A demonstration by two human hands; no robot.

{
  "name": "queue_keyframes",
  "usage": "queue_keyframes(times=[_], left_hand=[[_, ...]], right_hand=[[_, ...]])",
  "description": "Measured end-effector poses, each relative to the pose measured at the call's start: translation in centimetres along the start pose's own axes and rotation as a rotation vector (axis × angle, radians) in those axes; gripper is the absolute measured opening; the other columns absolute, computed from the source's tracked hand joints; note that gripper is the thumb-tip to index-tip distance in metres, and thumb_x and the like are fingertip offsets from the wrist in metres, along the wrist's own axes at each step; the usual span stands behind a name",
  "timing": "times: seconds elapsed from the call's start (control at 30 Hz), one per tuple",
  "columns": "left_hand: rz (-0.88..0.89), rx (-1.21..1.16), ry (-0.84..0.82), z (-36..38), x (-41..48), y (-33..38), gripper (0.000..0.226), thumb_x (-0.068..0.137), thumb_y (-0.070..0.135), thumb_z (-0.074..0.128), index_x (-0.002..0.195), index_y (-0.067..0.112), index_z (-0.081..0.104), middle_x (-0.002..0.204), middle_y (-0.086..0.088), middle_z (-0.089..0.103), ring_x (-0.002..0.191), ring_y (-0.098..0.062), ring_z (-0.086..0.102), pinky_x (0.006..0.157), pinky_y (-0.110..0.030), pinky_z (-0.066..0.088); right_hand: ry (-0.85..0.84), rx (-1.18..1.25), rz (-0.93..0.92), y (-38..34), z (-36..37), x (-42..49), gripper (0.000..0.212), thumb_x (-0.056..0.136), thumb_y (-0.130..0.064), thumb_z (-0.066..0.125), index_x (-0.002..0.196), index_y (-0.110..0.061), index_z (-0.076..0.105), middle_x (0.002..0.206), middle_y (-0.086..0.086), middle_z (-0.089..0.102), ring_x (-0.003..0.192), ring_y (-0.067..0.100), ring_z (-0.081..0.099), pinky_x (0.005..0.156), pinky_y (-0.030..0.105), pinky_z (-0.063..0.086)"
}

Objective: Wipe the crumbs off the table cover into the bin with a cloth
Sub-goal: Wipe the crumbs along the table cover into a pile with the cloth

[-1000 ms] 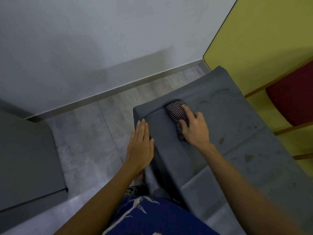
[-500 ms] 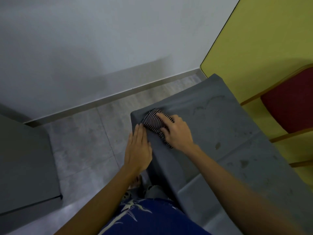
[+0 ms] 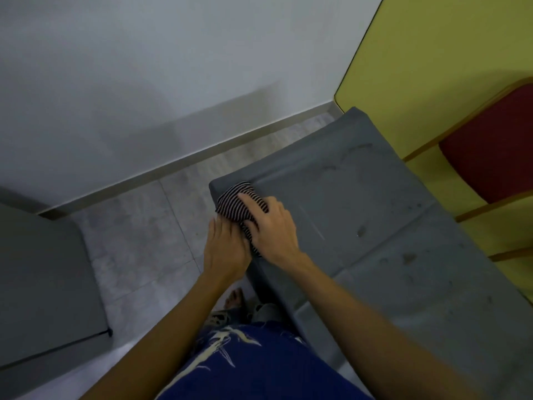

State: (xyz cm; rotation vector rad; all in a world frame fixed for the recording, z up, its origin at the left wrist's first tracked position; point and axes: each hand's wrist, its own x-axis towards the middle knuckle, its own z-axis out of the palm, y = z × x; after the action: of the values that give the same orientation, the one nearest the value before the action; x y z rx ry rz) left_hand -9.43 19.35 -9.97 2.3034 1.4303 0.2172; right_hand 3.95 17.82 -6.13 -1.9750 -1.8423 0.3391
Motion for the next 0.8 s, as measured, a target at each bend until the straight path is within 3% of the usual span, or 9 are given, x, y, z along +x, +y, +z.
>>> queue_keyframes(times=[0.13, 0.33, 0.47, 0.57, 0.67, 0.8], left_hand=[[-0.023, 0.002, 0.000, 0.2, 0.0, 0.0, 0.064, 0.099, 0.030, 0.018, 0.155, 0.002, 0.003, 0.164, -0.014, 0.002, 0.152, -0.026, 0.002, 0.121, -0.039, -0.006], [-0.009, 0.106, -0.058, -0.8, 0.4, 0.6, 0.067, 0.094, 0.027, 0.014, 0.153, -0.002, 0.002, 0.163, -0.016, -0.003, 0.152, -0.029, -0.003, 0.122, -0.046, -0.005], [0.161, 0.125, -0.004, 0.6, 2.7, 4.4, 0.062, 0.100, 0.024, 0.030, 0.153, -0.004, 0.013, 0.163, -0.018, 0.004, 0.152, -0.030, 0.003, 0.122, -0.050, 0.004], [0.216, 0.189, -0.136, 2.3, 3.8, 5.7, 0.073, 0.099, 0.039, 0.040, 0.154, 0.001, 0.014, 0.163, -0.019, 0.006, 0.152, -0.030, -0.001, 0.123, -0.050, 0.002], [0.237, 0.206, -0.101, 2.5, 3.6, 4.4, 0.066, 0.100, 0.040, 0.025, 0.153, 0.001, 0.019, 0.162, -0.019, 0.016, 0.152, -0.028, 0.007, 0.122, -0.050, 0.006], [0.243, 0.201, -0.038, 2.6, 3.5, 4.2, 0.062, 0.103, 0.037, 0.019, 0.153, 0.001, 0.019, 0.163, -0.013, 0.015, 0.151, -0.026, 0.012, 0.122, -0.048, 0.009]], right_hand=[[0.077, 0.016, 0.181, 5.6, -1.9, -0.2, 0.061, 0.092, -0.030, 0.064, 0.150, -0.031, 0.042, 0.109, 0.016, 0.053, 0.092, 0.036, 0.056, 0.076, 0.047, 0.054], [0.344, 0.142, 0.813, 12.8, -6.6, -1.8, 0.060, 0.097, -0.031, 0.060, 0.152, -0.031, 0.036, 0.124, 0.018, 0.049, 0.110, 0.039, 0.056, 0.095, 0.047, 0.049], [0.429, 0.209, 0.630, 6.9, -4.8, -2.0, 0.059, 0.095, -0.027, 0.062, 0.149, -0.029, 0.039, 0.119, 0.013, 0.045, 0.101, 0.033, 0.055, 0.092, 0.042, 0.051], [0.330, 0.178, 0.513, 2.7, -2.1, -2.2, 0.059, 0.095, -0.024, 0.061, 0.149, -0.029, 0.039, 0.120, 0.014, 0.047, 0.101, 0.033, 0.054, 0.089, 0.044, 0.051], [0.237, 0.072, 0.475, 3.1, -2.3, -2.8, 0.060, 0.093, -0.026, 0.063, 0.149, -0.030, 0.040, 0.117, 0.014, 0.048, 0.099, 0.033, 0.051, 0.084, 0.047, 0.050], [0.269, 0.007, 0.619, 8.9, -5.0, -5.7, 0.063, 0.092, -0.029, 0.064, 0.150, -0.033, 0.039, 0.116, 0.017, 0.048, 0.095, 0.039, 0.055, 0.081, 0.048, 0.054]])
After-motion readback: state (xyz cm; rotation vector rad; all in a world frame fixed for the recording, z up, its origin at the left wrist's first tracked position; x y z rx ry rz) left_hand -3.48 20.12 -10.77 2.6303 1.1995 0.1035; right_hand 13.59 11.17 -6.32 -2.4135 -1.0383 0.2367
